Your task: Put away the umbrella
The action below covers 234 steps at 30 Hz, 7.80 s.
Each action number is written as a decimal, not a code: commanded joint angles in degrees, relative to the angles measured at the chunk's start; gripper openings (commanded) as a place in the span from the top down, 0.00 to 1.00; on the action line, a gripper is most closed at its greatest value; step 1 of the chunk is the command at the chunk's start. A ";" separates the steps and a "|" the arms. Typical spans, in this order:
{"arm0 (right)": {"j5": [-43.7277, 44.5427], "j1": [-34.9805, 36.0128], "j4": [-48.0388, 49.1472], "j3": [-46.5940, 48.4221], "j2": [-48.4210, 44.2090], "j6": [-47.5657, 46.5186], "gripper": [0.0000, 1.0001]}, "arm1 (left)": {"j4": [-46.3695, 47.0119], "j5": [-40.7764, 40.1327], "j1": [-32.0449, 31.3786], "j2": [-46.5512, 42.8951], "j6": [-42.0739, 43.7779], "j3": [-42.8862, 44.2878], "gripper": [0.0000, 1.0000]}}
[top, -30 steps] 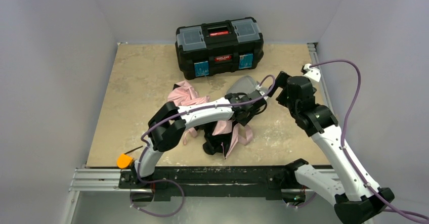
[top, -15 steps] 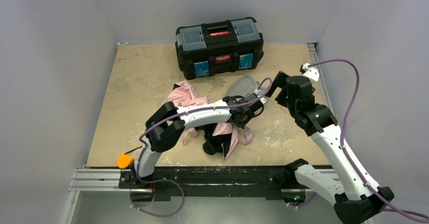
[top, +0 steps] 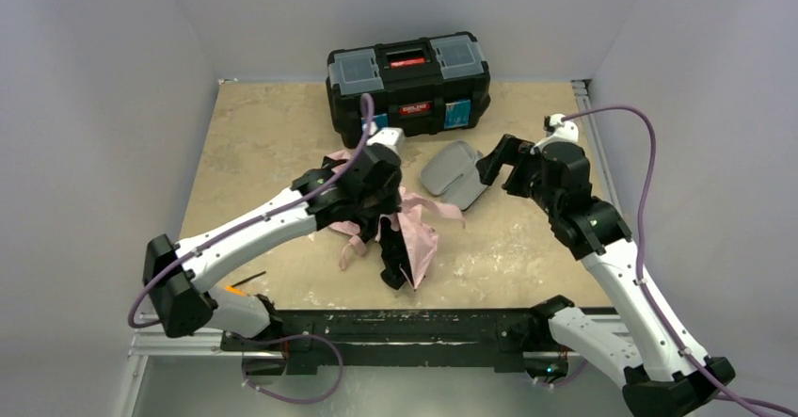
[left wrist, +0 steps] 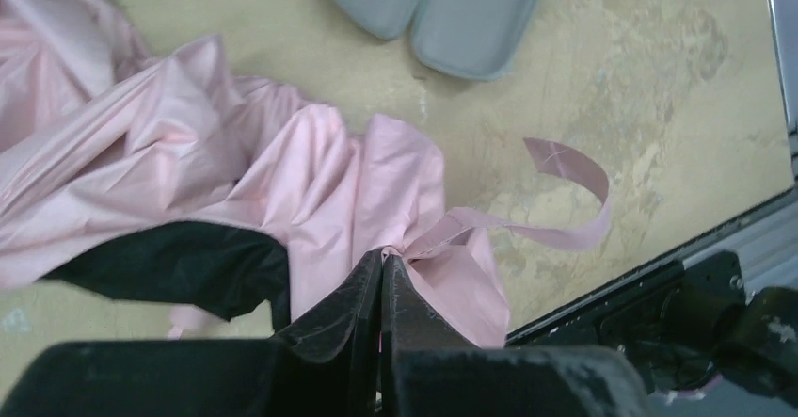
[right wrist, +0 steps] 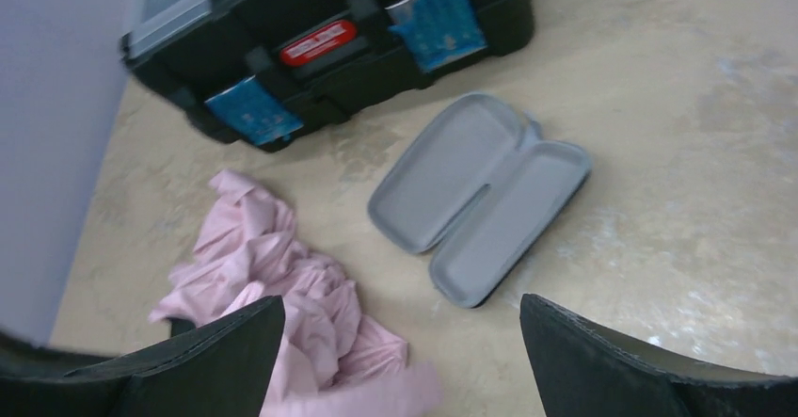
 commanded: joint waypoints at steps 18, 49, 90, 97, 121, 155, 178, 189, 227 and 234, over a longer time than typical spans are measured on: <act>-51.79 -0.09 39.90 -17.33 12.83 9.84 0.08 | 19.20 4.70 8.99 -16.44 -19.57 -28.09 1.00; -56.21 2.06 55.21 -7.44 42.26 21.26 0.69 | 24.04 6.77 8.99 -18.27 -20.35 -33.58 1.00; -71.56 7.19 79.67 -2.85 36.67 23.66 1.00 | 46.61 28.20 25.93 -29.59 -32.77 -35.63 0.41; -72.30 7.77 80.76 -2.06 37.31 23.45 1.00 | 52.73 30.01 25.96 -27.00 -42.22 -37.27 0.42; -61.38 8.89 47.93 3.21 32.98 2.16 0.19 | 38.60 21.60 33.13 -26.57 -27.45 -27.43 1.00; -58.00 8.09 44.58 9.82 42.16 -3.86 0.07 | 38.36 33.38 40.24 -5.50 -5.26 -14.49 1.00; -61.98 10.72 58.33 17.84 53.98 6.53 0.85 | 35.34 35.47 40.18 -4.45 -5.02 -13.15 1.00; -59.21 9.98 53.77 17.50 55.32 4.93 1.00 | 12.07 24.38 39.93 -12.48 6.48 -12.86 0.11; -68.78 3.77 46.23 24.34 68.27 -2.68 1.00 | 16.16 11.64 9.19 6.32 29.25 -23.45 0.00; -69.39 3.58 43.87 22.13 67.88 -6.06 1.00 | 12.32 6.08 3.23 13.83 25.51 -19.99 0.09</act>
